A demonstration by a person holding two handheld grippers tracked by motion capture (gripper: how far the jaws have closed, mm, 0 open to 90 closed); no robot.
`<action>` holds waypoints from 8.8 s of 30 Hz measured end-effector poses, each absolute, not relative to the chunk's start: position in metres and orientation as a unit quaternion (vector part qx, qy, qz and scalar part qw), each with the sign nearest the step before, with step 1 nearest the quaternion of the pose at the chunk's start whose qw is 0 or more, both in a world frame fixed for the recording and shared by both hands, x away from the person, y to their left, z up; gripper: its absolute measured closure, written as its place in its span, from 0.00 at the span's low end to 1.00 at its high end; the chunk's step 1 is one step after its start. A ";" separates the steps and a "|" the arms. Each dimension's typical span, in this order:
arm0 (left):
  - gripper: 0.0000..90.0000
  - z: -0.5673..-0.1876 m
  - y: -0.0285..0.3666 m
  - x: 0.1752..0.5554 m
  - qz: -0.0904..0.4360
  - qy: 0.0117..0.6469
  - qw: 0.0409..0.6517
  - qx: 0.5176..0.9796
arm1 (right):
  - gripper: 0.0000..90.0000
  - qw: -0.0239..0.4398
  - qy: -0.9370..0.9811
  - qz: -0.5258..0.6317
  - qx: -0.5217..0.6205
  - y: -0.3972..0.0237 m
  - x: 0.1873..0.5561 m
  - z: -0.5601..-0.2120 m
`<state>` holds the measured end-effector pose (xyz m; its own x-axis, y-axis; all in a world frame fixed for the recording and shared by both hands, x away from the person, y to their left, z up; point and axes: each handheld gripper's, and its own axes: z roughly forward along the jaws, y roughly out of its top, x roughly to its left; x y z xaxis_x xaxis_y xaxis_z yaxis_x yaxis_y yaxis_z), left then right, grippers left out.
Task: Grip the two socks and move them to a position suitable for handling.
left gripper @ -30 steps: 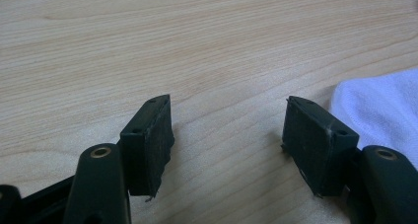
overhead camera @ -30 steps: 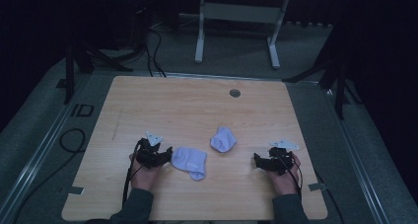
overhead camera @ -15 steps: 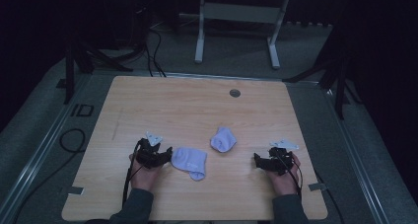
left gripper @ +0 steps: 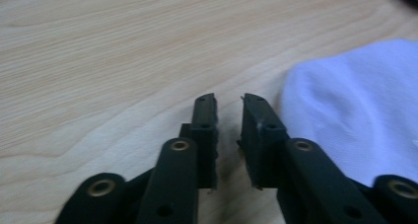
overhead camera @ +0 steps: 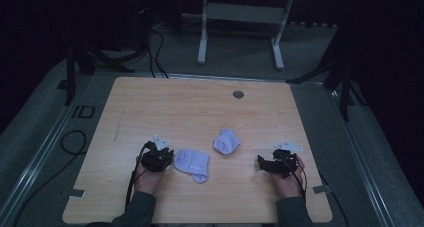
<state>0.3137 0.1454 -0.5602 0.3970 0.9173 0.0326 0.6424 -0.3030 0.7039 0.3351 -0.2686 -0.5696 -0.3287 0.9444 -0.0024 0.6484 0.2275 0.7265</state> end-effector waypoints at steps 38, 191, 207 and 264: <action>0.82 -0.550 0.111 0.291 0.190 0.393 0.357 0.826 | 0.52 0.202 0.814 0.354 0.415 -0.202 0.303 -0.530; 0.96 -0.558 0.075 0.282 0.155 0.303 0.337 0.878 | 0.92 0.110 0.810 0.388 0.425 -0.206 0.297 -0.521; 0.88 -0.555 0.094 0.288 0.163 0.326 0.323 0.873 | 0.79 0.147 0.820 0.368 0.413 -0.204 0.311 -0.510; 0.81 -0.553 0.100 0.292 0.164 0.347 0.333 0.862 | 0.99 0.182 0.824 0.379 0.380 -0.145 0.347 -0.481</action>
<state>0.2918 0.0996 -0.5531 0.7062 0.7062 0.0517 0.4883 -0.5386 0.6866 0.3475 -0.1451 -0.4809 -0.6454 0.7638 -0.0127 0.4871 0.4243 0.7633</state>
